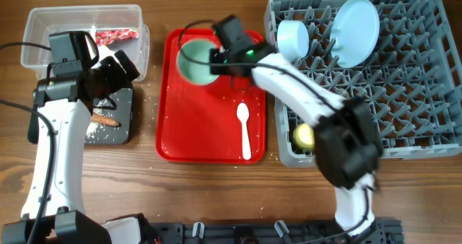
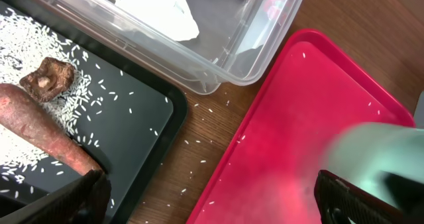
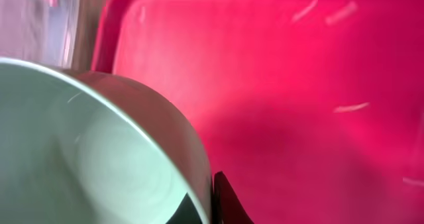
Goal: Sort waste into correct bins and load items into the dishwasher rack
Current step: 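Carry the green bowl into the rack and set it down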
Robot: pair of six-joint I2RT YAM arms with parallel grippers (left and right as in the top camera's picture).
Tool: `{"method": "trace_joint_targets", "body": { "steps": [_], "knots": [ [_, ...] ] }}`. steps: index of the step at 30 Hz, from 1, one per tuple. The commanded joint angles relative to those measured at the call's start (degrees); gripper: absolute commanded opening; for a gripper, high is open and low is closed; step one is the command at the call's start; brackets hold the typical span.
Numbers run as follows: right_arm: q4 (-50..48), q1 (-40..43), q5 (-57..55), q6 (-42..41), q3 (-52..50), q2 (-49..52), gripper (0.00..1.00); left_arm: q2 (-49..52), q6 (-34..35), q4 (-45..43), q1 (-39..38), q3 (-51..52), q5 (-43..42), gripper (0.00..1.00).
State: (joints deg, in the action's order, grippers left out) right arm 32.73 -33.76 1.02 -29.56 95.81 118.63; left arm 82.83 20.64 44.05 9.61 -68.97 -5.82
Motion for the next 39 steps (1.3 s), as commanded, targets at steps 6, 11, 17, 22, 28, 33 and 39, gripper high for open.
{"method": "trace_joint_targets", "body": {
  "steps": [6,11,17,22,28,33,39],
  "knots": [
    [21.2,2.2,-50.4,2.5,0.2,-23.1,0.04,-0.2,-0.3,-0.1,0.3,-0.4,0.2,1.00],
    [33.5,2.2,-72.4,2.4,0.2,-27.1,0.04,-0.2,-0.3,-0.1,0.3,-0.4,0.2,1.00],
    [31.2,4.0,-71.9,11.6,0.2,-25.0,0.04,-0.2,-0.3,-0.1,0.3,-0.4,0.2,1.00],
    [33.5,5.3,-65.5,33.0,0.2,-19.4,0.04,-0.2,-0.3,-0.1,0.3,-0.4,0.2,1.00],
    [35.0,5.3,-59.4,43.0,0.2,-14.6,0.04,-0.2,-0.3,-0.1,0.3,-0.4,0.2,1.00],
    [35.1,5.4,-58.1,46.1,0.2,-12.2,0.04,-0.2,-0.3,-0.1,0.3,-0.4,0.2,1.00],
    [35.6,6.8,-57.9,46.1,0.2,-8.8,0.04,-0.2,-0.3,-0.1,0.3,-0.4,0.2,1.00]
  ]
}}
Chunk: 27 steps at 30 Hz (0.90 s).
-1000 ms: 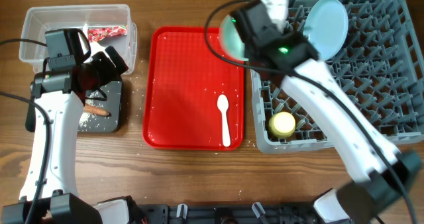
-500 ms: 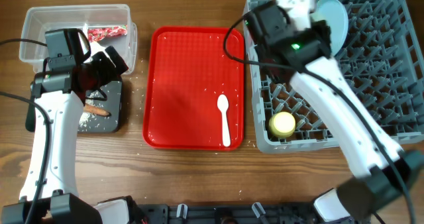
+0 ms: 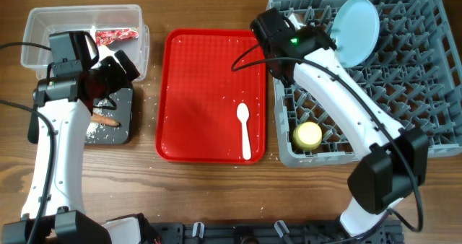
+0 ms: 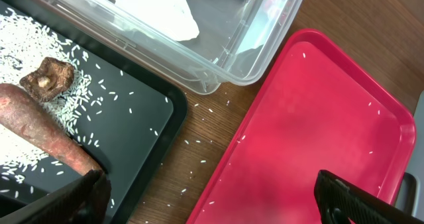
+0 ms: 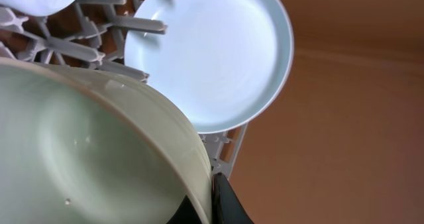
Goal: Sort waste into correct bins and load items into the dishwasher rack
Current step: 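Carry the green bowl into the rack and set it down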
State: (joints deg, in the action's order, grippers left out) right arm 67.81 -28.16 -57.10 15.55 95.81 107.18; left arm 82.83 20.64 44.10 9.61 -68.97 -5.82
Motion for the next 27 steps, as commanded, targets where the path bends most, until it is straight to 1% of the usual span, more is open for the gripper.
{"method": "trace_joint_targets", "body": {
  "steps": [1,2,5,7,11,15,19,27],
  "knots": [
    [1.8,2.1,-1.4,1.0,0.2,4.2,0.04,-0.2,-0.3,-0.1,0.3,-0.4,0.2,1.00],
    [3.3,2.7,-6.8,0.9,0.2,5.2,0.04,-0.2,-0.3,-0.1,0.3,-0.4,0.2,1.00],
    [2.7,2.7,-12.2,1.0,0.2,5.2,0.04,-0.2,-0.3,-0.1,0.3,-0.4,0.2,1.00],
    [1.2,2.7,-11.6,1.2,0.2,5.2,0.04,-0.2,-0.3,-0.1,0.3,-0.4,0.2,1.00],
    [-0.4,2.7,-4.2,0.9,0.1,5.3,0.04,-0.2,-0.3,-0.1,0.3,-0.4,0.2,1.00],
    [-3.3,2.7,-8.3,1.0,-1.1,6.1,0.04,-0.2,-0.3,-0.1,0.3,-0.4,0.2,1.00],
    [-6.9,2.7,-13.3,4.0,-2.8,7.1,0.04,-0.2,-0.3,-0.1,0.3,-0.4,0.2,1.00],
    [-8.7,2.6,-13.4,3.9,-3.3,8.0,0.04,-0.2,-0.3,-0.1,0.3,-0.4,0.2,1.00]
  ]
}}
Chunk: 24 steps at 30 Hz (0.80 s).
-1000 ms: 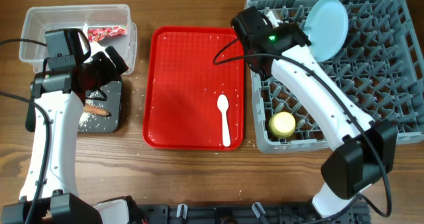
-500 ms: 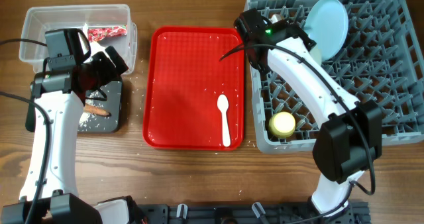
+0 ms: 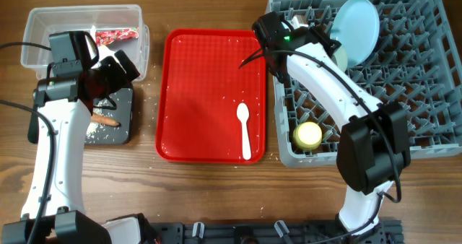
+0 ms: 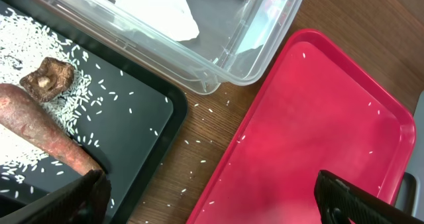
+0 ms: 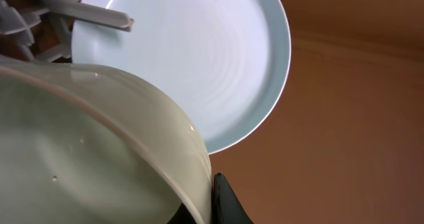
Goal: Sort waste into correct bins and load items into the dishwasher rack
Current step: 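Carry the green bowl into the rack and set it down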
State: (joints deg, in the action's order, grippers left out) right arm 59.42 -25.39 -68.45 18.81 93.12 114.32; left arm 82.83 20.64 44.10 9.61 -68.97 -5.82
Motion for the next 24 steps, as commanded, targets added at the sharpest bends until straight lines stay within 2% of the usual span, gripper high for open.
{"method": "trace_joint_targets", "body": {
  "steps": [1,10,24],
  "knots": [
    [-0.3,-0.2,-1.9,0.7,-0.6,0.8,0.04,-0.2,-0.3,-0.1,0.3,-0.4,0.2,1.00],
    [1.4,-0.9,3.9,0.7,-0.6,0.8,0.04,-0.2,-0.3,-0.1,0.3,-0.4,0.2,1.00],
    [2.3,-3.9,4.8,0.4,-0.6,0.8,0.04,-0.2,-0.3,-0.1,0.3,-0.4,0.2,1.00]
  ]
}}
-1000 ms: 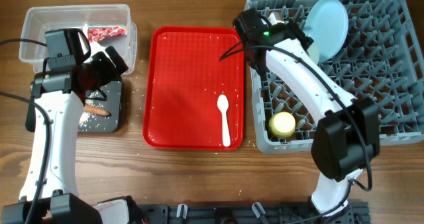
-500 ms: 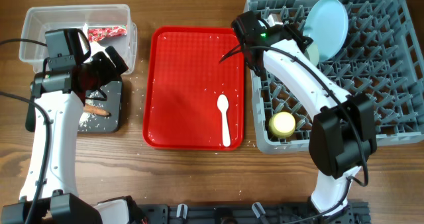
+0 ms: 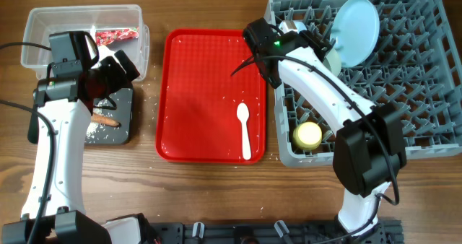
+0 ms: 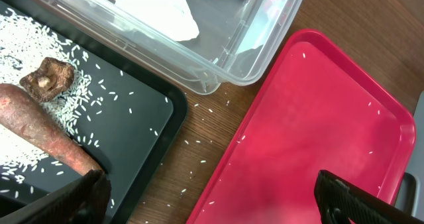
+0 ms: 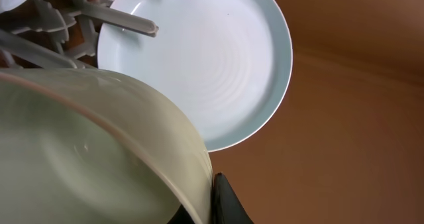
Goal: Sort waste into correct bins and load items into the dishwasher rack
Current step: 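Carry the green bowl into the rack and set it down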
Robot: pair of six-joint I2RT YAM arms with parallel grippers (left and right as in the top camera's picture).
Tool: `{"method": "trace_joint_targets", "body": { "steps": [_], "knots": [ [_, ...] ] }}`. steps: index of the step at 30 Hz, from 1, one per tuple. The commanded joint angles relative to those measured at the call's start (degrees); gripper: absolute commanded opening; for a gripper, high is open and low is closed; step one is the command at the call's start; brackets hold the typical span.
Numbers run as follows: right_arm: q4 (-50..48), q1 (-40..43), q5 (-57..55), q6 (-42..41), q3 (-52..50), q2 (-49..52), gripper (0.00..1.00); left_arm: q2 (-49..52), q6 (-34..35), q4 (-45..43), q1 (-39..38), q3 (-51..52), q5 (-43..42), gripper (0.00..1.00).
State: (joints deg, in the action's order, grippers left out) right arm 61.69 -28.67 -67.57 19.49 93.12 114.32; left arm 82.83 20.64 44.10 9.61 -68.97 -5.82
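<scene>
My right gripper (image 3: 317, 48) is shut on the rim of a pale green bowl (image 5: 93, 151), held on edge over the back left of the grey dishwasher rack (image 3: 404, 121). The bowl (image 3: 331, 57) is right next to the light blue plate (image 5: 199, 65), which stands upright in the rack's tines (image 5: 106, 15). One black fingertip (image 5: 222, 201) shows against the bowl's outer wall. A white spoon (image 3: 245, 131) lies on the red tray (image 3: 195, 107). My left gripper (image 4: 209, 187) is open, hovering over the black tray's (image 4: 132, 124) corner.
A clear bin (image 3: 43, 27) at the back left holds crumpled paper (image 4: 159, 12) and a red wrapper. The black tray carries rice, a carrot (image 4: 40, 128) and a mushroom piece (image 4: 46, 78). A yellow round item (image 3: 306, 135) sits in the rack's front left.
My right wrist has shifted a little to the left and the bowl now sits lower among the tines beside the plate. The left arm has not moved.
My right gripper first held the green bowl at the back of the red tray. Then it was over the rack's back left corner with the bowl. After that the bowl stood close to the blue plate, and now it is on edge against the tines there.
</scene>
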Motion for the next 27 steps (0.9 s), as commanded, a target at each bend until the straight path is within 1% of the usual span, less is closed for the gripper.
{"method": "trace_joint_targets", "body": {
  "steps": [1,5,13,18,22,27],
  "knots": [
    [0.0,-0.6,4.5,-0.2,-0.6,0.8,0.04,-0.2,-0.3,-0.1,0.3,-0.4,0.2,1.00],
    [0.0,-0.5,5.1,0.0,-0.6,0.9,0.06,-0.2,-0.3,-0.1,0.3,-0.4,0.2,1.00],
    [-3.5,2.3,3.8,-0.1,-0.6,0.9,0.05,-0.2,-0.3,-0.1,0.3,-0.4,0.2,1.00],
    [-4.1,2.3,3.8,0.0,-0.6,1.2,0.04,-0.2,-0.3,-0.1,0.3,-0.4,0.2,1.00],
    [-3.8,1.7,4.1,-0.2,-0.6,2.4,0.04,-0.2,-0.3,-0.1,0.3,-0.4,0.2,1.00],
    [-2.6,-1.0,4.2,-0.2,-0.7,3.3,0.04,-0.2,-0.3,-0.1,0.3,-0.4,0.2,1.00]
  ]
}}
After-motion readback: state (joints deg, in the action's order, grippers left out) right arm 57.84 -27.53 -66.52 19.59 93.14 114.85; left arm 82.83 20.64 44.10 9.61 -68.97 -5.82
